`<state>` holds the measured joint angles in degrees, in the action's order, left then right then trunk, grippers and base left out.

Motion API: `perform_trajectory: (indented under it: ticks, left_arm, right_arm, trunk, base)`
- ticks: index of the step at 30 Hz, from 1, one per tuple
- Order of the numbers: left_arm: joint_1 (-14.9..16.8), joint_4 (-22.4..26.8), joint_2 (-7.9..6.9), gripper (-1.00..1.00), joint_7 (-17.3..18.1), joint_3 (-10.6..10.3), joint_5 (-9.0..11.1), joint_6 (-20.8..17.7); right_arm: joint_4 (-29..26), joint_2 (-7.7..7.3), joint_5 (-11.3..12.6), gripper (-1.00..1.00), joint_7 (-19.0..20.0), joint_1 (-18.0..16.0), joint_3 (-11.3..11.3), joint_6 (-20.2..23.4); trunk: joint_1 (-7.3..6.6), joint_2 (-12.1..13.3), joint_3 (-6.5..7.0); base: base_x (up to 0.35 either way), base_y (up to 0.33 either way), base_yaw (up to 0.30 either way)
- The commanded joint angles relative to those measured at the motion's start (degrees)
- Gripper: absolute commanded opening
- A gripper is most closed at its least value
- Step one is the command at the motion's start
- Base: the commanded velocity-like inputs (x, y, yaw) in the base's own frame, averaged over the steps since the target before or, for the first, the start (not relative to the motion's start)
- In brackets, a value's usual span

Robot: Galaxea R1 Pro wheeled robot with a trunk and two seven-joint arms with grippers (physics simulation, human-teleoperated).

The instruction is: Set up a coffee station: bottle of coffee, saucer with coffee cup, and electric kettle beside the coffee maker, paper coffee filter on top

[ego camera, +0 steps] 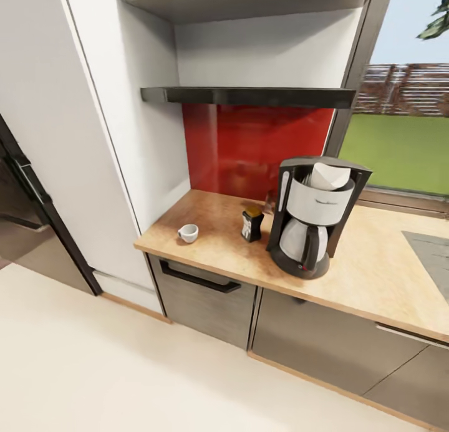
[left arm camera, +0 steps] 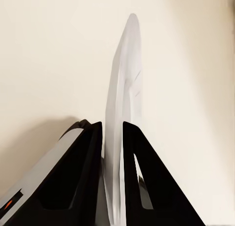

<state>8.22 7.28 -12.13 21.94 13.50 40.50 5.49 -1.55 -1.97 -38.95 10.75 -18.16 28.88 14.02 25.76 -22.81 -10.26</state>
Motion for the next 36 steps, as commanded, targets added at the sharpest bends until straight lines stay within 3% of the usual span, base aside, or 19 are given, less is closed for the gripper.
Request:
perform_trajectory:
  ticks: [1,36]
  left_arm:
    - [0.0,-0.1,0.0,-1.0,0.1,0.4,-0.3,0.1]
    - [0.0,-0.1,0.0,-1.0,0.1,0.4,-0.3,0.1]
  right_arm:
    - [-0.1,0.02,-0.6,1.0,0.3,0.0,0.5,0.3]
    - [-0.1,0.38,-0.5,1.0,0.3,0.0,0.5,0.3]
  trunk:
    - [0.03,-0.1,-0.11]
    - [0.03,-0.1,-0.11]
  base:
    - [0.0,0.0,-0.265]
    - [-0.02,0.039,-0.265]
